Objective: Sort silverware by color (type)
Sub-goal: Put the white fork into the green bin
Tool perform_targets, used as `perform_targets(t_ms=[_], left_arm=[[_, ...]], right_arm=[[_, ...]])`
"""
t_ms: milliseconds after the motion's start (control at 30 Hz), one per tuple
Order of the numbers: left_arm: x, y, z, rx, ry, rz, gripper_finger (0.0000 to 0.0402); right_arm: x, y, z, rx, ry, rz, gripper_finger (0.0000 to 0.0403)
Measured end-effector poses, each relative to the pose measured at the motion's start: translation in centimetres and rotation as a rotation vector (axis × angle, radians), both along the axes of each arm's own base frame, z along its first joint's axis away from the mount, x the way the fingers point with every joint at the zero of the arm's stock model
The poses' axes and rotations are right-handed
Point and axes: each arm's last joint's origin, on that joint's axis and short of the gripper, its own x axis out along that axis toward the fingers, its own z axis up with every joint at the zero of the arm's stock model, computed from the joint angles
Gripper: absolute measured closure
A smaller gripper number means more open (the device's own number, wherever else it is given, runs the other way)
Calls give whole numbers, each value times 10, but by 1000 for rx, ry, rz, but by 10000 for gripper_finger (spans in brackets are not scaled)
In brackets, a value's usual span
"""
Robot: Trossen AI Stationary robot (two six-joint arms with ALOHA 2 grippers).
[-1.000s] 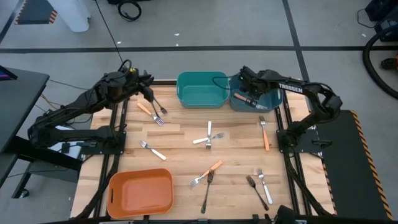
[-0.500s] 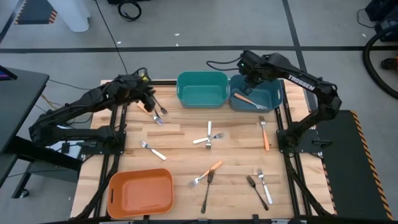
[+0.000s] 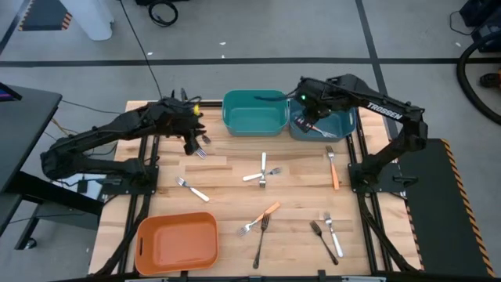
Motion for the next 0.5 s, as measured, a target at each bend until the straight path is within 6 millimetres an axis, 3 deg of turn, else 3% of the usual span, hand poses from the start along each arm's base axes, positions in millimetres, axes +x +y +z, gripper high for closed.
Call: perform_targets(t_ms=[333, 500], left_arm=[[55, -1, -30, -60, 13, -101, 295], [77, -3, -40, 4, -3, -183, 294]], right_arm=[[4, 28, -2, 35, 12, -4, 282], [5, 35, -2, 36, 18, 21, 282]])
